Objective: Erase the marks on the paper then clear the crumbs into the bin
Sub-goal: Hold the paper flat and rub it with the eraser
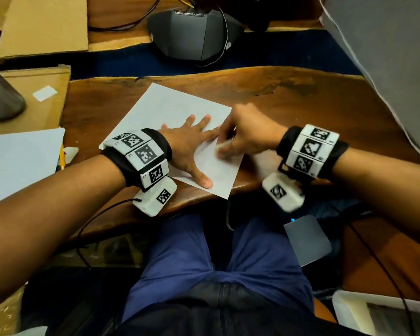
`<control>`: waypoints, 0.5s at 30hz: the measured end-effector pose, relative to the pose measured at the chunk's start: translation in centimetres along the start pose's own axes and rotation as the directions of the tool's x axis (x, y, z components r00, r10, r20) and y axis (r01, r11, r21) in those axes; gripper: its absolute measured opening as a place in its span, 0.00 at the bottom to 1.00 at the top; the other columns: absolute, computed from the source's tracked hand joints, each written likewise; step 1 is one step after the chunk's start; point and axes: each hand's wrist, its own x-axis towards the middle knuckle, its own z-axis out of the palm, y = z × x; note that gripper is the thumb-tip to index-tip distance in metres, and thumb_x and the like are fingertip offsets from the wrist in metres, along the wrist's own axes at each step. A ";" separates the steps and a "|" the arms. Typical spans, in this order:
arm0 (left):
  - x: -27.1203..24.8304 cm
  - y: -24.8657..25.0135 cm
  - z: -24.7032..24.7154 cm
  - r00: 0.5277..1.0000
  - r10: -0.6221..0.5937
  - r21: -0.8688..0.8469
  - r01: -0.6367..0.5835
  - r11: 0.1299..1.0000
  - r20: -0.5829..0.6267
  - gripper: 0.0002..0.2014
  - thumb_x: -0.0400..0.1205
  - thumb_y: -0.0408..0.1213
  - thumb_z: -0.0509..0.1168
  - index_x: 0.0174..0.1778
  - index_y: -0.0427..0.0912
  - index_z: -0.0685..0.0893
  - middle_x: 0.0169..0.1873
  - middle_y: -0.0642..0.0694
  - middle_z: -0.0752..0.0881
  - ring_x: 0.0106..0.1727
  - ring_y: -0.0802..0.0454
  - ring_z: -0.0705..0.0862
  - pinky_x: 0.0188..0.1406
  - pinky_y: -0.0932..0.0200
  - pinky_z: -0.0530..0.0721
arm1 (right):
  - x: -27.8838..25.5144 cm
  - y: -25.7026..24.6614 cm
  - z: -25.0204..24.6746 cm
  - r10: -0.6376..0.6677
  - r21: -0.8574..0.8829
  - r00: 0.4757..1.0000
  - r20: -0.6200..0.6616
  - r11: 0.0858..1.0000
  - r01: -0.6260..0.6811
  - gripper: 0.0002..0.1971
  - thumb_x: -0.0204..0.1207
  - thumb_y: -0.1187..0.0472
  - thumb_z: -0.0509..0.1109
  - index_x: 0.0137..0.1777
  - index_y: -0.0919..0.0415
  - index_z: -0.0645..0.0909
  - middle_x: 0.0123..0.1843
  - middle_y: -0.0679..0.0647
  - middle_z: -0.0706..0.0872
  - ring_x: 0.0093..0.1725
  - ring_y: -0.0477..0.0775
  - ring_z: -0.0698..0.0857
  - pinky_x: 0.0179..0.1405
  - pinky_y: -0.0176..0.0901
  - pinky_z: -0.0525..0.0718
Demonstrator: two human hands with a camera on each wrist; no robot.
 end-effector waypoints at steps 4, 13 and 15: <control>-0.1 -0.1 0.0 1.000 -0.002 -0.012 0.002 1.000 -0.003 0.69 0.57 0.72 0.76 0.83 0.67 0.34 0.83 0.56 0.27 0.84 0.46 0.29 0.74 0.16 0.48 | -0.1 -0.7 1.2 -0.039 -0.044 0.997 -0.067 0.998 0.036 0.04 0.65 0.59 0.82 0.36 0.58 0.91 0.32 0.47 0.87 0.35 0.49 0.82 0.35 0.43 0.79; -0.1 -0.1 0.1 1.000 -0.002 -0.014 0.002 1.000 -0.013 0.68 0.56 0.73 0.76 0.82 0.68 0.34 0.83 0.56 0.27 0.84 0.46 0.30 0.74 0.17 0.48 | 0.3 -0.3 0.6 -0.029 -0.040 0.999 -0.026 0.999 0.028 0.05 0.64 0.56 0.83 0.35 0.56 0.91 0.31 0.46 0.88 0.29 0.41 0.81 0.32 0.35 0.80; -0.2 -0.1 0.0 1.000 0.005 -0.014 -0.005 1.000 -0.010 0.68 0.56 0.73 0.76 0.83 0.67 0.34 0.83 0.56 0.27 0.84 0.46 0.30 0.74 0.17 0.48 | -0.7 -1.3 1.5 -0.093 -0.028 0.993 0.065 0.995 0.095 0.06 0.64 0.55 0.83 0.34 0.55 0.90 0.30 0.45 0.87 0.29 0.41 0.81 0.34 0.38 0.80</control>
